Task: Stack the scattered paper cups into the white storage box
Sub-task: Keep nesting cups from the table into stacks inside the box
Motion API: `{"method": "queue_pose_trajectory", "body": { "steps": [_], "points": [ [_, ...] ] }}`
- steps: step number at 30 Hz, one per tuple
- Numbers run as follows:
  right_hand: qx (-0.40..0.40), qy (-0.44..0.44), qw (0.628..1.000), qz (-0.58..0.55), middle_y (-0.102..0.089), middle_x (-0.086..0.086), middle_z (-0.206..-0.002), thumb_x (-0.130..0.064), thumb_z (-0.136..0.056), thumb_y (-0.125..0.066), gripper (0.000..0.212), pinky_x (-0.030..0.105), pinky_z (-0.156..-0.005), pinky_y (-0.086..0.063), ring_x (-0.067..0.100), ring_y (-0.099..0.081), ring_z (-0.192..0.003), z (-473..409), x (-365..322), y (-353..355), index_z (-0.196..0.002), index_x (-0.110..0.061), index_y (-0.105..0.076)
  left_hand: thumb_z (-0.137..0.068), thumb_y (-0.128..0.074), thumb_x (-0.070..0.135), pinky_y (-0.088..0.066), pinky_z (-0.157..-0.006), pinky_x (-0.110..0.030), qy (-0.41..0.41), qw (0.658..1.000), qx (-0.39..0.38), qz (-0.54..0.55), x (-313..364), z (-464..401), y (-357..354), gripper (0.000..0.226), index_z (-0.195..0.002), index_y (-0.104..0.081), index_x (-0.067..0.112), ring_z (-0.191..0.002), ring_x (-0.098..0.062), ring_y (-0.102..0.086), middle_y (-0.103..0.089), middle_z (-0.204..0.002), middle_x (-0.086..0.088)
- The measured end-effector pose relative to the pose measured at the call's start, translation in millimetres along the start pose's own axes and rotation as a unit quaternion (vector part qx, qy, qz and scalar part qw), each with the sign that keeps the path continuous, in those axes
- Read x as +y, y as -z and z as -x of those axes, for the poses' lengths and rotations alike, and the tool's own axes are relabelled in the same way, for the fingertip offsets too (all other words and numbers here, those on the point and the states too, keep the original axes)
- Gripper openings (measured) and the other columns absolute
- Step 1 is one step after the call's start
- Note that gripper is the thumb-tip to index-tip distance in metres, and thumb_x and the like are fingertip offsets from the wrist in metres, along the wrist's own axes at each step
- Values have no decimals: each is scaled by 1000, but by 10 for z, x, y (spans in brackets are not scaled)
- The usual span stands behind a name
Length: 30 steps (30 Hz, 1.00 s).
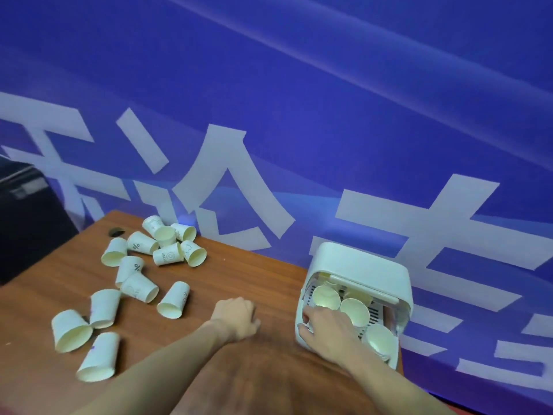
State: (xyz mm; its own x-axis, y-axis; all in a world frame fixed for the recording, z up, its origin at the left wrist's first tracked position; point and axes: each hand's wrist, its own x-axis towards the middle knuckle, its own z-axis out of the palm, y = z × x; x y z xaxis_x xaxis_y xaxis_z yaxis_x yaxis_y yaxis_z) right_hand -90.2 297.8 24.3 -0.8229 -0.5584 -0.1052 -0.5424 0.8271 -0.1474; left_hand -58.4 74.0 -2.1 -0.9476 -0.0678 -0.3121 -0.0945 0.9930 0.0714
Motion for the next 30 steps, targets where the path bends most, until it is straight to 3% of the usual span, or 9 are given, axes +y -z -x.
{"method": "queue_pose_trajectory", "body": {
  "steps": [7,18,23,27,30],
  "points": [
    [-20,50,998,36,-64,5,-108,-48,-94,-37,33,39,-82,-45,32,-61,-103,-417,-709,-61,-104,-21,-54,-93,-41,49,-46,-84,-35,41,999,2,5,-840,230,-113,41,-110,-60,18,-107,-28,-61,-65,-115,-7],
    [-77,113,989,55,-64,3,-105,-46,-95,-38,31,38,-83,-46,28,-62,-100,-1173,-1964,-290,-102,-21,-56,-90,-42,48,-47,-75,-33,143,988,3,64,-2332,680,-230,35,-99,-62,21,-97,-24,-64,-68,-106,-2],
    [-112,128,983,62,-64,1,-104,-46,-95,-39,30,39,-82,-47,25,-63,-97,-1517,-2433,-528,-102,-23,-56,-89,-43,44,-44,-71,-32,174,981,-56,62,-2893,819,-341,32,-99,-60,19,-95,-27,-64,-65,-103,-3],
    [-125,131,979,90,-65,2,-107,-42,-95,-38,31,37,-77,-44,27,-63,-99,-1768,-2652,-667,-107,-21,-58,-79,-58,37,-44,-66,-31,145,974,-172,10,-3164,906,-402,19,-84,-60,18,-85,-24,-61,-56,-81,1],
    [-134,124,977,112,-66,1,-106,-41,-96,-37,32,35,-72,-40,26,-64,-99,-1929,-2727,-806,-109,-21,-59,-76,-66,43,-50,-72,-32,137,967,-216,16,-3314,894,-575,31,-99,-67,22,-81,-17,-56,-58,-85,5]
  ]
}}
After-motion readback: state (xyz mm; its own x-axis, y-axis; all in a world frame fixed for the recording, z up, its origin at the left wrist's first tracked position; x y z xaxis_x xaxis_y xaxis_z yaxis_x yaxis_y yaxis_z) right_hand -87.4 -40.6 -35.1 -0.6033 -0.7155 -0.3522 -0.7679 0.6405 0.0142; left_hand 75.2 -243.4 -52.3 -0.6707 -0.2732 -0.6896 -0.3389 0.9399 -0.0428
